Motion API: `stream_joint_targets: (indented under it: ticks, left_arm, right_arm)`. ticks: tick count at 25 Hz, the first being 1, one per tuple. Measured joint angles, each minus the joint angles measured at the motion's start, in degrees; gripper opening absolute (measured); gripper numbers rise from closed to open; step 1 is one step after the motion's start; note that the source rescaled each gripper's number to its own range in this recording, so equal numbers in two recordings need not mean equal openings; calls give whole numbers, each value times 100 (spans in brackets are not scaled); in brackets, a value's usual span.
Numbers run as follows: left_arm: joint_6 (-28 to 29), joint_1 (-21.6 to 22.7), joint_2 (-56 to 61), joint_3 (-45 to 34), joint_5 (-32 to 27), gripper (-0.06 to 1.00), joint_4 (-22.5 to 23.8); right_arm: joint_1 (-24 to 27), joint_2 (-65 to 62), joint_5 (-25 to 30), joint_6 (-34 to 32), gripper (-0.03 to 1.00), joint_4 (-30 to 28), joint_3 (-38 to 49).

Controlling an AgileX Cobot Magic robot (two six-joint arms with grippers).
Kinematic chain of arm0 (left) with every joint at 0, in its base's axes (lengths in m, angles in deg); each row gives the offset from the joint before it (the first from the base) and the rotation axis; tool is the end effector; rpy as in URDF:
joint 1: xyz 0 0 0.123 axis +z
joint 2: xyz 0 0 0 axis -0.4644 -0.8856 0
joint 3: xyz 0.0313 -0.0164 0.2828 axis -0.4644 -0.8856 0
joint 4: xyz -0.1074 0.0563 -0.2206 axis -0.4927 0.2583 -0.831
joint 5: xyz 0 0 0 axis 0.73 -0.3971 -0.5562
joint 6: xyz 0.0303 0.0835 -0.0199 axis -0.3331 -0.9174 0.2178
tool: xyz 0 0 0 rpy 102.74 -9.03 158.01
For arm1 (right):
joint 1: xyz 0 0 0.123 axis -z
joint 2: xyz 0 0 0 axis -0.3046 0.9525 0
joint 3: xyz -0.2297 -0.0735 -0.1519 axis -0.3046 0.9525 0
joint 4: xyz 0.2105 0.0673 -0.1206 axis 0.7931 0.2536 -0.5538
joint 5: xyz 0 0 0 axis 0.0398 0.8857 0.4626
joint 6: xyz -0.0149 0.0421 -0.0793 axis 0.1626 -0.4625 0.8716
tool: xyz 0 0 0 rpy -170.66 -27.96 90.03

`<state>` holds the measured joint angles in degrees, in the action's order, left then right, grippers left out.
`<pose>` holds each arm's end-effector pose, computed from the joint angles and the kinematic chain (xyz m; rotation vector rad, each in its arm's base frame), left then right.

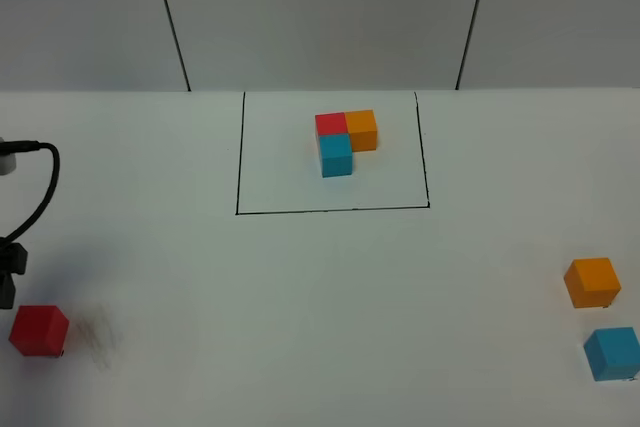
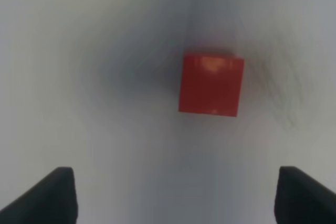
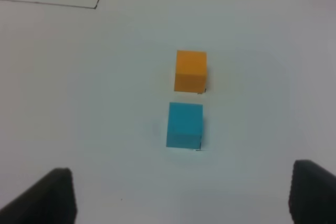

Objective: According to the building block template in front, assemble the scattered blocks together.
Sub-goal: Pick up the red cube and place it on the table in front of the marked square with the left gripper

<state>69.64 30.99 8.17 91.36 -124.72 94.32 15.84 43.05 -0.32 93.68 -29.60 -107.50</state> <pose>0.2572 0.0210 0.2377 -0.1421 2.8508 0.1007 0.0020 0.0058 0.2775 -0.1471 2.1006 0.0446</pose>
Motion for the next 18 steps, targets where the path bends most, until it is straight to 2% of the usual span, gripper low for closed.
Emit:
stream_joint_targets:
  ticks: [12, 18]
  left_arm:
    - [0, 0, -106, -797, 1308, 87, -21]
    - [0, 0, -150, -883, 1533, 87, -3]
  right_arm:
    - [0, 0, 0, 0, 73, 0, 0]
    - [0, 0, 0, 0, 73, 0, 0]
